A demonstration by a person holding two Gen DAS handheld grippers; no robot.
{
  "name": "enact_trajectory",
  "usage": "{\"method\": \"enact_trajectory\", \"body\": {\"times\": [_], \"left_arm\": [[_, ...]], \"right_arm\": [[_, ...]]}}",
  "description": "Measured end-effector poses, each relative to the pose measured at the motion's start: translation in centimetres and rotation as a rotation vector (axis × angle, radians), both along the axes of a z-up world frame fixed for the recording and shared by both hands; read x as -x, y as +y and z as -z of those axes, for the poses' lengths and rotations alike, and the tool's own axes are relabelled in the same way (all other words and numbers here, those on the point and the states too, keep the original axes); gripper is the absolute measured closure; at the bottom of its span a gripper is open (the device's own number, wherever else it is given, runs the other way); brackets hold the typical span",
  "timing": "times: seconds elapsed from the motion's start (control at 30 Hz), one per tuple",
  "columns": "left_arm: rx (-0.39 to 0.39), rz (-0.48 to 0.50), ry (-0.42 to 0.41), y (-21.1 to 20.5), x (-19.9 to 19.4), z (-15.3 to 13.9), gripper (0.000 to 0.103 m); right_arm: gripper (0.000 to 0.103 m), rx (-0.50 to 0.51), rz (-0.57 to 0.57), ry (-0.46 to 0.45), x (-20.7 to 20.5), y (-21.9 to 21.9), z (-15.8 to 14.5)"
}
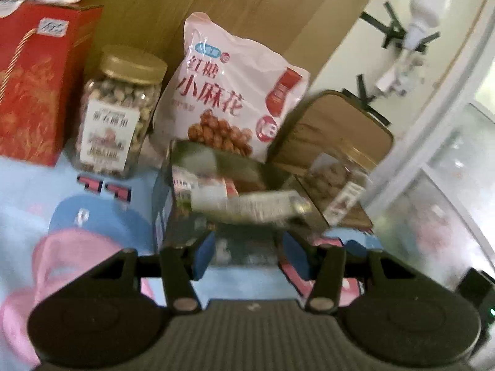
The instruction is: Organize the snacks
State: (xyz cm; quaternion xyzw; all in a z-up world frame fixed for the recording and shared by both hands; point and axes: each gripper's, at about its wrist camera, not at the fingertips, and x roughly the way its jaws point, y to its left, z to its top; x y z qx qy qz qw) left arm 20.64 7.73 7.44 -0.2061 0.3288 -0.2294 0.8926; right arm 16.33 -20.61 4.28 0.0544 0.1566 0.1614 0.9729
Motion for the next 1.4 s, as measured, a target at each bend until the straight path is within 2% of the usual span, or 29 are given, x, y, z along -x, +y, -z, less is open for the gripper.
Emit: {"method": "enact_trajectory", "body": {"times": [0.07,0.13,0.17,0.2,0.3,0.4,0.43,0.53,0.57,0.6,0.67,0.83,0.9,1.0,1.17,1.27,1.4], "left_arm": [[0.017,-0.013,0.013,0.8,1.5,0.6,0.054],[0.048,-0.023,0.037,1.5,2.7,1.2,0.054],[0.061,-0.029,0.043,2.0,3.2,1.4,0.054],[0.069,-0.035,0.043,2.4,4.0,1.5,0.054],[0.068,-0.049,0.028,3.4,5.9,1.5,0.054],[0.078,-0.070,0.037,4.2,7.0,1.9,0.054],[0.082,-0.076,0.043,4.5,7.2,2.0,0.054],[0.085,-0.094,0.058,4.9,7.7,2.3,0.054],[0.082,-0.095,0.059,5.0,8.0,2.4,0.054],[0.075,-0.097,0.059,5.1,8.3,2.5,0.054],[0.057,-0.096,0.053,5.2,9.0,2.7,0.054],[0.052,-0.069,0.078,5.3,9.9,3.6,0.054],[0.051,-0.051,0.078,5.2,10.4,3.8,0.054],[0.051,-0.017,0.069,4.9,11.4,3.9,0.051],[0.019,0.077,0.049,3.3,13.2,3.5,0.051],[-0.018,0.152,0.057,1.6,14.1,3.7,0.051],[-0.085,0.194,0.094,-0.1,14.6,4.8,0.051]], "right_arm": [[0.053,0.005,-0.032,0.020,0.4,0.4,0.3],[0.070,0.044,-0.051,0.041,-0.8,1.7,-0.1],[0.084,0.049,-0.062,0.061,-1.6,2.2,-0.5],[0.085,0.035,-0.077,0.072,-2.1,2.5,-0.9],[0.085,-0.005,-0.090,0.102,-4.8,3.4,-2.0],[0.085,-0.004,-0.070,0.231,-9.4,4.7,-2.3],[0.085,0.002,-0.063,0.247,-10.6,5.1,-2.2],[0.081,0.115,0.022,0.271,-13.9,6.9,-2.1],[0.076,0.155,0.042,0.283,-14.7,7.3,-2.1],[0.070,0.189,0.057,0.294,-15.1,7.6,-2.0],[0.070,0.215,0.056,0.312,-14.8,7.1,-1.9],[0.070,0.077,0.027,0.182,-8.1,3.8,-3.3],[0.068,0.001,-0.069,0.160,-4.0,2.3,-3.5],[0.062,-0.038,-0.193,0.160,1.7,1.1,-1.9],[0.059,-0.007,-0.345,0.208,9.1,1.2,2.3],[0.043,0.081,-0.443,0.222,12.0,2.7,4.2],[0.036,0.183,-0.506,0.230,13.3,4.4,5.7]]}}
